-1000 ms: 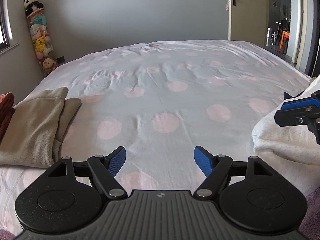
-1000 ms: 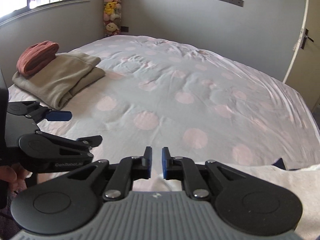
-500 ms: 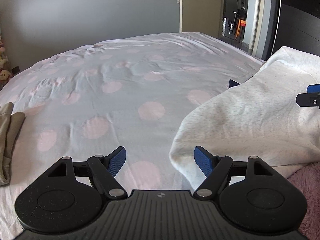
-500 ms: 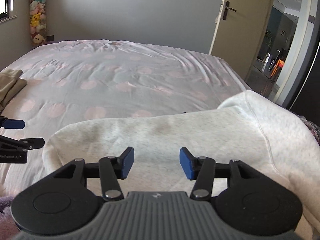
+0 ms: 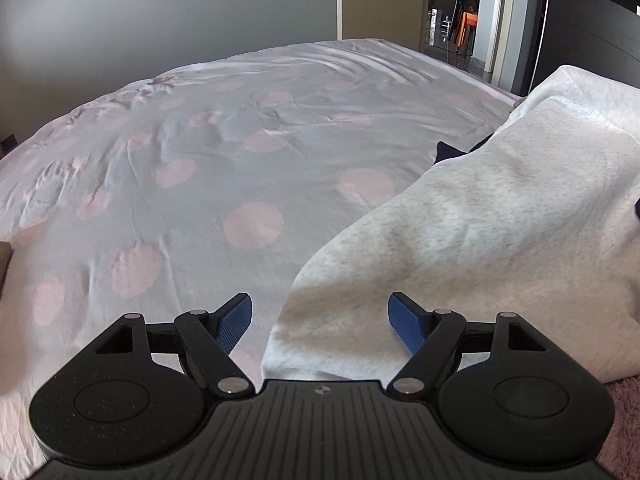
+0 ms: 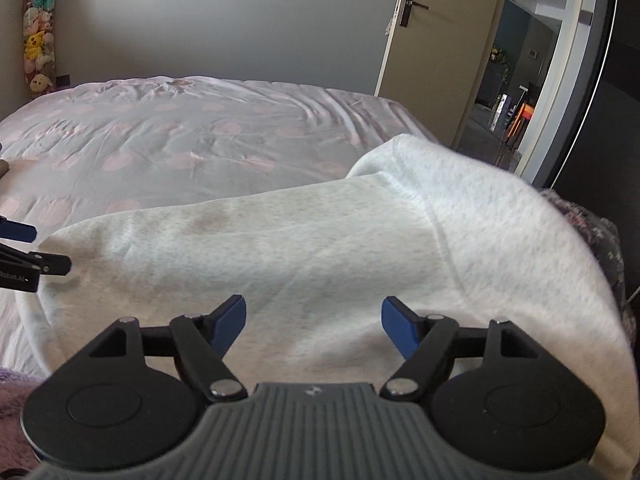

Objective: Fold clothes
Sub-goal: 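Pull the grey sweatshirt off the pile with the right tool, then grasp the sweatshirt with the left tool while the right tool holds it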

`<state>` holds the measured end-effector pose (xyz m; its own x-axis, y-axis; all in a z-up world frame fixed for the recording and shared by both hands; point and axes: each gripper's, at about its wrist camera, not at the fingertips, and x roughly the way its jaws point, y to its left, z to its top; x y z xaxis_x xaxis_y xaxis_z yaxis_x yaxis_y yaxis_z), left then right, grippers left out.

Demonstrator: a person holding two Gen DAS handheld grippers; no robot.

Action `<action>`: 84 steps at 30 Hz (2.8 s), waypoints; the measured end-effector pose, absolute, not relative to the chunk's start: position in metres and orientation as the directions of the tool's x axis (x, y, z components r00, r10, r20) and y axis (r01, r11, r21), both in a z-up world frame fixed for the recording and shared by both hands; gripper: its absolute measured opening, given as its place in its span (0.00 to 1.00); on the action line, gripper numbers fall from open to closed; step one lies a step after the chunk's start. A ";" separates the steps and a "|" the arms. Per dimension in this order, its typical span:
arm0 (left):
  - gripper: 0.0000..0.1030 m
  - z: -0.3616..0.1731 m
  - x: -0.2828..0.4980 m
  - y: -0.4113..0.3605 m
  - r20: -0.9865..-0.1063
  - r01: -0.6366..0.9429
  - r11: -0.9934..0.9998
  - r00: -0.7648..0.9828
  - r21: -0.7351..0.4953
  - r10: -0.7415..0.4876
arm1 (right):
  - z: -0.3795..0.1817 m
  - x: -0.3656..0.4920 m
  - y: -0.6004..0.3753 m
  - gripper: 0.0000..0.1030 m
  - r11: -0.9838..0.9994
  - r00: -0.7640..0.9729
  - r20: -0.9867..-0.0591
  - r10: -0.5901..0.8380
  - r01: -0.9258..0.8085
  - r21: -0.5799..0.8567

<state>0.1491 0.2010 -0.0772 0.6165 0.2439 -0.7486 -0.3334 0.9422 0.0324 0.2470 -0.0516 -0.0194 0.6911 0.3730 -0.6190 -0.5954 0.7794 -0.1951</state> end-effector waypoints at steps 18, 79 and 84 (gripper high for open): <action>0.72 -0.045 0.174 0.179 -0.745 -0.285 0.958 0.630 0.039 0.218 | 0.017 0.316 -0.117 0.12 0.882 0.778 -0.593 0.210 -0.412 -0.229; 0.04 -0.042 0.209 0.172 -0.830 -0.143 0.967 0.549 -0.211 -0.100 | 0.002 0.157 -0.059 0.26 0.731 0.461 -0.657 0.596 -0.650 0.208; 0.03 -0.011 0.199 0.190 -0.760 -0.169 0.966 0.649 -0.196 -0.041 | 0.000 0.162 -0.062 0.27 0.741 0.465 -0.660 0.590 -0.636 0.215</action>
<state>0.1993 0.1899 -0.0107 0.6487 -0.0411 -0.7600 -0.1689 0.9659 -0.1964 0.1615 -0.0616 -0.0003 0.4654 0.5900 -0.6598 -0.6357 0.7415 0.2146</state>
